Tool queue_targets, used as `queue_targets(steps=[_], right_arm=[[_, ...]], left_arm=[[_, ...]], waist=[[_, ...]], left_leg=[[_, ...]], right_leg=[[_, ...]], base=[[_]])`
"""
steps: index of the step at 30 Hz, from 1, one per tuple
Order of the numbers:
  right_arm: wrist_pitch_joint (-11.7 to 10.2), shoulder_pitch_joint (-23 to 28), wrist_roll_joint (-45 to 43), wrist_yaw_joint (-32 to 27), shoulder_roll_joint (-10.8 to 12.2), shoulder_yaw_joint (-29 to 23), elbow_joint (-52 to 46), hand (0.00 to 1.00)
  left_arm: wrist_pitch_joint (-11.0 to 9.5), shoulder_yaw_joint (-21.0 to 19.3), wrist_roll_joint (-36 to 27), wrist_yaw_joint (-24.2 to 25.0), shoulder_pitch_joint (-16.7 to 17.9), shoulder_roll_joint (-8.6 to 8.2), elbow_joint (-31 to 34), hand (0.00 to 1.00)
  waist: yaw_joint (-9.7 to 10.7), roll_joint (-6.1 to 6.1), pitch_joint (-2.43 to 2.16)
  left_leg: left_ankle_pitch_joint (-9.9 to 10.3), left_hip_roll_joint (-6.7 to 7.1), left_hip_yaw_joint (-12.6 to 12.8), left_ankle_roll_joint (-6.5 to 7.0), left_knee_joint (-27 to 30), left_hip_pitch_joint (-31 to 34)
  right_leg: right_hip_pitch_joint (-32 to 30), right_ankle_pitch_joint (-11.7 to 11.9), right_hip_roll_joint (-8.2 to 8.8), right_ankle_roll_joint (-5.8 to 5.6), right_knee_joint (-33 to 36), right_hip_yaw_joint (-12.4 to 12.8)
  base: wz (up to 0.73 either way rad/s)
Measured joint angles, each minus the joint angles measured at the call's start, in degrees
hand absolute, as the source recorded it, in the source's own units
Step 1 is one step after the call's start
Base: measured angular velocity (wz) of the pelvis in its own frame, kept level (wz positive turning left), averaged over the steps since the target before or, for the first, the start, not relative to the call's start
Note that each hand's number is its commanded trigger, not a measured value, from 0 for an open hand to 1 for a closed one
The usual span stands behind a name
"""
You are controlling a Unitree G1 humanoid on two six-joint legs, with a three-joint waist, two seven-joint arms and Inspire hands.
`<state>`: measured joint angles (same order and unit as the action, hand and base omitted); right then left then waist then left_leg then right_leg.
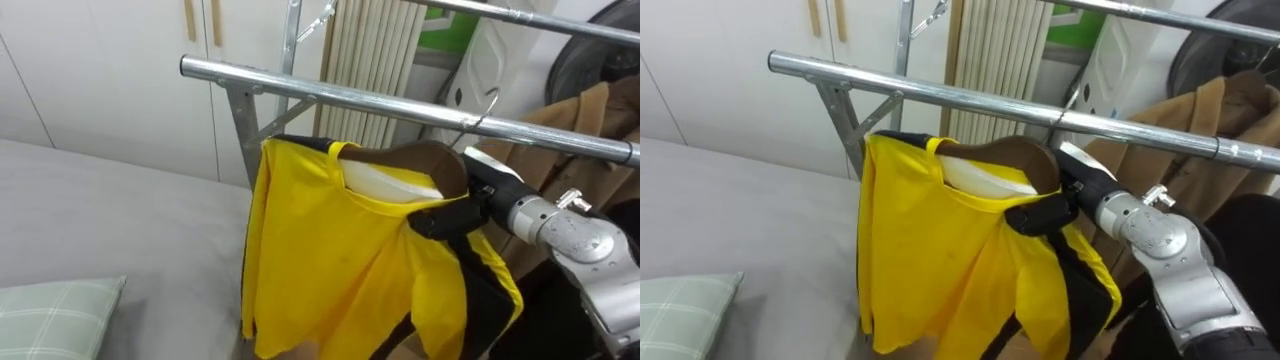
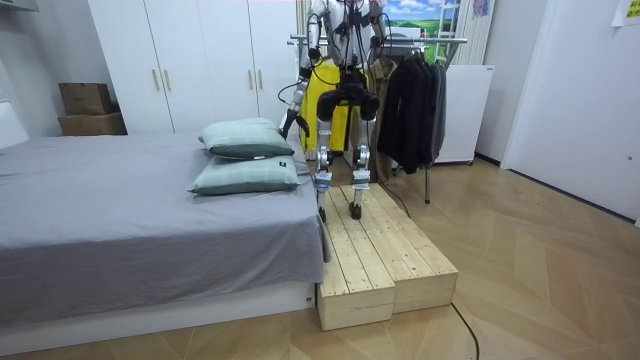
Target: Hang clothes
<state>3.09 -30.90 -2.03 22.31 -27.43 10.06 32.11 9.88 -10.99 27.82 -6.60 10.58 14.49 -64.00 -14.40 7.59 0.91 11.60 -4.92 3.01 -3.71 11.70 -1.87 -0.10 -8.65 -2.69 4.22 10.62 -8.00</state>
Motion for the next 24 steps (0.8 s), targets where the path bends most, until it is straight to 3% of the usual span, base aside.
queue_targets(steps=[6,10,24], right_arm=[[-0.1,0.0,1.2,0.0,0.0,0.0,3.8,1.0],[-3.1,0.0,2.4,-0.3,0.0,-0.1,7.5,1.0],[-6.8,-0.3,6.3,-1.7,0.0,-0.2,12.8,1.0]], left_arm=[[0.0,0.0,0.0,0.0,0.0,-0.02,0.0,0.0],[-0.2,0.0,-0.1,0.0,0.1,-0.06,-0.1,0.0],[-0.7,0.1,-0.1,0.0,0.1,-0.42,-0.2,0.0]], waist=[[0.0,-0.08,0.06],[0.0,-0.32,0.22],[0.0,-0.61,0.37]], left_leg=[[0.0,0.01,0.0,-0.01,0.0,-0.2],[0.0,0.06,-0.1,-0.01,0.0,-0.6],[-0.1,0.58,-0.9,-0.08,-0.1,-0.9]], right_leg=[[0.1,0.0,-0.02,-0.01,0.0,0.0],[0.6,0.0,0.03,-0.02,-0.1,0.0],[1.3,-0.1,0.49,-0.29,-0.9,-0.7]], base=[[-0.01],[0.0],[0.02]])
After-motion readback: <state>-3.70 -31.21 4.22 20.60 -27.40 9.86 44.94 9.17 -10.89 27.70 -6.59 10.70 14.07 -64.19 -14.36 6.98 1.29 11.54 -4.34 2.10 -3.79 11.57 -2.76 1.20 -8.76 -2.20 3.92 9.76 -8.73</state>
